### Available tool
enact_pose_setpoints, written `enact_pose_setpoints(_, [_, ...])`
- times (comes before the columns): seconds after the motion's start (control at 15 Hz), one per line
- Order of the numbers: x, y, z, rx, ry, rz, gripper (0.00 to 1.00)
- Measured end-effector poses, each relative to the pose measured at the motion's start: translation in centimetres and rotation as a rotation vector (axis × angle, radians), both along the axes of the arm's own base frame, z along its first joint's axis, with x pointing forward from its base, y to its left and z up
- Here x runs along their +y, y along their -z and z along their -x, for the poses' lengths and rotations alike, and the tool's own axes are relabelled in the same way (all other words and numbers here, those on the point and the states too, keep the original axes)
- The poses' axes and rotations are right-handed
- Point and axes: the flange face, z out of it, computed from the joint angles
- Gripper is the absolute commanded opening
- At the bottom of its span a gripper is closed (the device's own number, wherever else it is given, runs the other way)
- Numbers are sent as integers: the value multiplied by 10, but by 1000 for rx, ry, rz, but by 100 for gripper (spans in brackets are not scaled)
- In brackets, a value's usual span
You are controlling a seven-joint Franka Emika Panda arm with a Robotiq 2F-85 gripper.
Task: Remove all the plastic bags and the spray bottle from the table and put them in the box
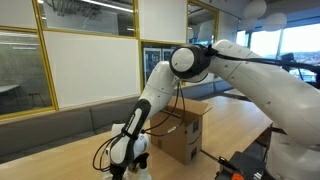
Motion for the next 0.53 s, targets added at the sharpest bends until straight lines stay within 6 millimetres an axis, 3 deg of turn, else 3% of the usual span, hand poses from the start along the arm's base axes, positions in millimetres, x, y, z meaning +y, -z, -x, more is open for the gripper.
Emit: enact_pose_setpoints(0.53, [1,4,3,5,33,15,100])
